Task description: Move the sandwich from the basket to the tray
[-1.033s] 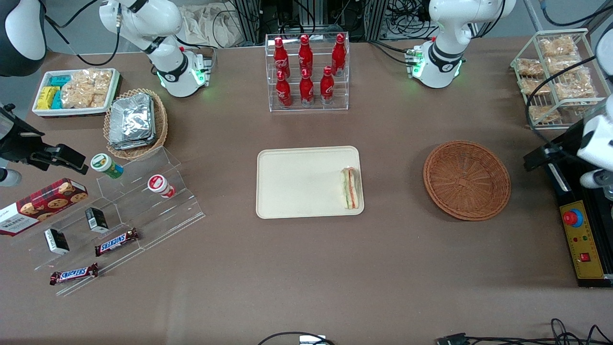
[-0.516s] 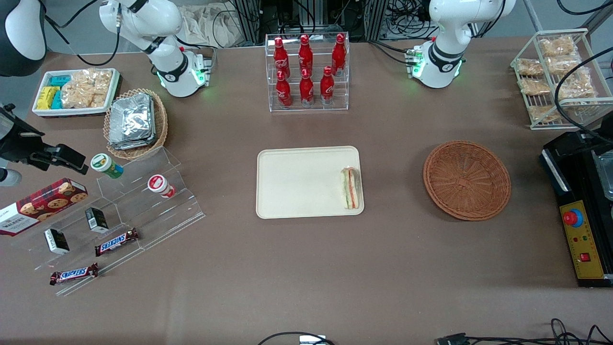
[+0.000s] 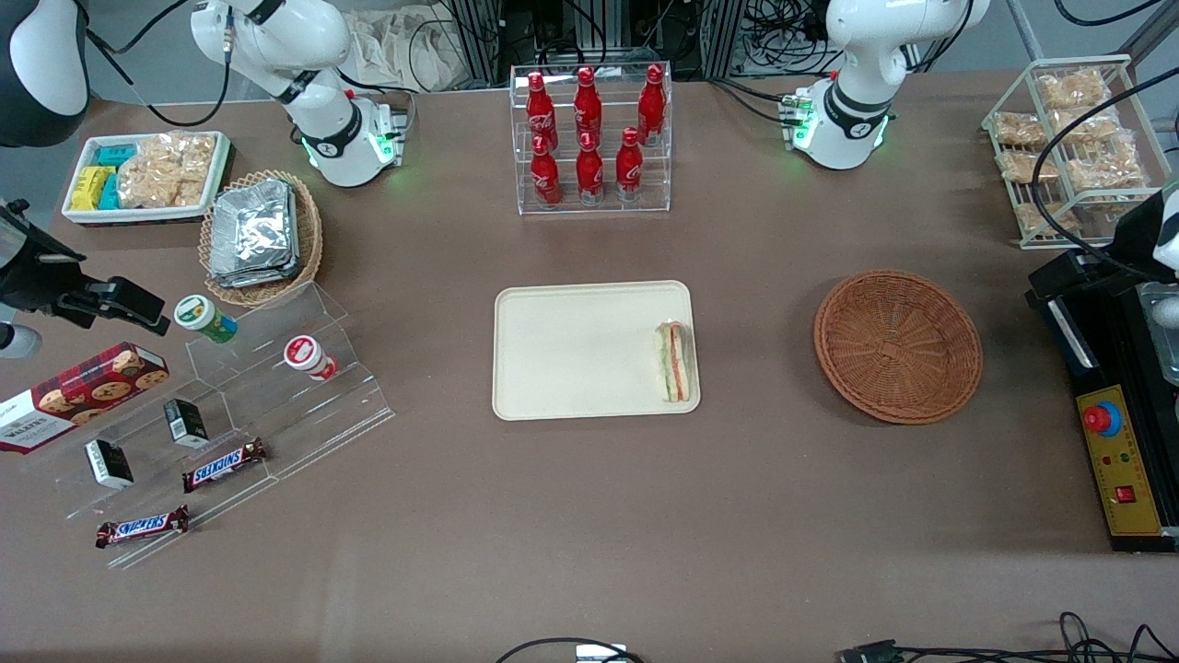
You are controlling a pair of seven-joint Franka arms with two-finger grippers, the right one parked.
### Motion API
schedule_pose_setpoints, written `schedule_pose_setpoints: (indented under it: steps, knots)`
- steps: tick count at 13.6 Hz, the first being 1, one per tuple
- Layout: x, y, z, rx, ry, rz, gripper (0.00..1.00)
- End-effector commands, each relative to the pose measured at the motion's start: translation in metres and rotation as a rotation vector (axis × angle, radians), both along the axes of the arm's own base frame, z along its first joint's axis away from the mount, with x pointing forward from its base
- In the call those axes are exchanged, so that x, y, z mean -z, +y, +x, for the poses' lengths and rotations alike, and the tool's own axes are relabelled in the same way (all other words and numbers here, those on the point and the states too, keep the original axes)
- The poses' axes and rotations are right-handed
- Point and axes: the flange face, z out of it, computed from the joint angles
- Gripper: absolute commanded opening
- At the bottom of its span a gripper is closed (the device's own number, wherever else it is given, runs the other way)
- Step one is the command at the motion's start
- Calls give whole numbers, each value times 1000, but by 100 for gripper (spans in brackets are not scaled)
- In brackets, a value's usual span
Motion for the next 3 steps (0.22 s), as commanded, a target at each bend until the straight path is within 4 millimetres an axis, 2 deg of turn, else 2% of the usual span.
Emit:
schedule_pose_setpoints:
  steps: [1,3]
  knots:
    - [-7,2,1,-12,-1,6,100]
    - [-10,-1,-2,-1,16,8,100]
